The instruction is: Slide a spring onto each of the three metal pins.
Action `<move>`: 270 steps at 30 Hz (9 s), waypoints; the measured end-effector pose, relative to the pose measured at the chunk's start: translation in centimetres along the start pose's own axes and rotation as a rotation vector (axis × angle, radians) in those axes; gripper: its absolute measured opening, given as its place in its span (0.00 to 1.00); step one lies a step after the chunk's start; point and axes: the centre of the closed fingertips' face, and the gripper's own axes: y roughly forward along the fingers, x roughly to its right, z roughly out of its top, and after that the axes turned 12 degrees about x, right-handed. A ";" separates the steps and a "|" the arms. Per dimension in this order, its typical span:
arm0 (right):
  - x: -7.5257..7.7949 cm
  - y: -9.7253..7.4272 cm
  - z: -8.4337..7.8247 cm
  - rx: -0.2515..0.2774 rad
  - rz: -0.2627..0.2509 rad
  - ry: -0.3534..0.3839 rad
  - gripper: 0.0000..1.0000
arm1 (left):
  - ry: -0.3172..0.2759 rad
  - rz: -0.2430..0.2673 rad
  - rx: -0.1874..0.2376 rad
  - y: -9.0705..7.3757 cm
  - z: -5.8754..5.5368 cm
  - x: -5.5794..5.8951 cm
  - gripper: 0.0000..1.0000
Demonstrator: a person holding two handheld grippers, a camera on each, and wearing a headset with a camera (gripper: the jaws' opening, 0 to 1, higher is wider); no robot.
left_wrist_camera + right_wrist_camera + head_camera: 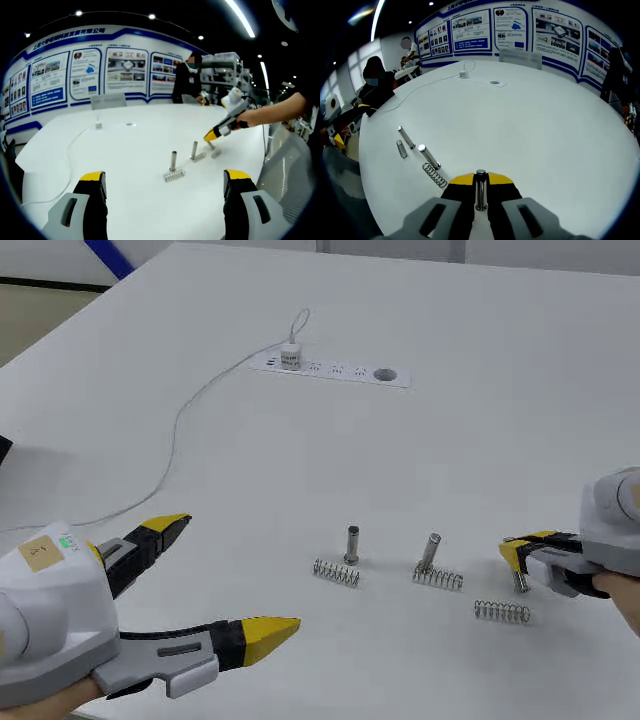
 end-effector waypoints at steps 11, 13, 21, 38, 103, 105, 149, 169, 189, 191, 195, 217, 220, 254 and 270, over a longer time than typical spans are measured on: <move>0.1 -0.9 0.1 0.026 -0.005 -0.002 0.08 | 0.005 -0.005 -0.005 0.0 -0.1 0.1 0.99; 0.1 -1.1 0.1 0.034 -0.007 -0.003 0.08 | 0.005 -0.007 -0.003 0.0 -0.1 0.1 0.99; 0.3 -1.5 0.2 0.066 -0.020 -0.004 0.08 | 0.008 -0.008 -0.006 0.0 -0.1 0.2 0.99; -0.2 -2.4 -0.1 0.074 -0.009 -0.025 0.08 | 0.014 -0.017 -0.021 0.0 -0.3 0.4 0.98; -3.8 -2.8 -6.0 -0.093 0.410 -0.303 0.18 | 0.010 -0.023 -0.056 -0.2 -1.0 0.5 0.97; -3.9 -3.0 -6.0 -0.092 0.413 -0.305 0.18 | 0.011 -0.025 -0.057 -0.2 -1.1 0.6 0.97; -4.2 -3.8 -6.0 -0.089 0.355 -0.227 0.10 | 0.072 -0.046 -0.100 -0.3 -1.7 0.4 0.91; -5.9 -7.6 -2.4 -0.006 0.398 -0.336 0.10 | 0.123 -0.211 -0.073 1.7 1.4 3.4 0.81; -9.5 -10.1 1.7 0.094 0.456 -0.421 0.10 | 0.227 -0.472 -0.079 5.3 2.8 10.2 0.61; -9.9 -10.2 1.7 0.094 0.464 -0.433 0.10 | 0.220 -0.498 -0.085 5.6 2.5 10.8 0.60; -10.6 -10.5 1.9 0.097 0.476 -0.455 0.10 | 0.221 -0.537 -0.093 6.1 2.1 11.8 0.55; -13.6 -10.6 3.7 0.127 0.545 -0.585 0.10 | 0.247 -0.629 -0.109 7.4 1.8 14.2 0.38; -14.0 -10.6 3.6 0.121 0.558 -0.617 0.10 | 0.256 -0.648 -0.113 7.2 1.8 14.5 0.34; -15.6 -10.5 3.6 0.119 0.618 -0.723 0.12 | 0.489 -0.734 -0.119 6.3 1.0 15.8 0.10; -15.2 -10.4 3.0 0.106 0.637 -0.663 0.12 | 0.478 -0.746 -0.106 6.2 1.2 16.1 0.10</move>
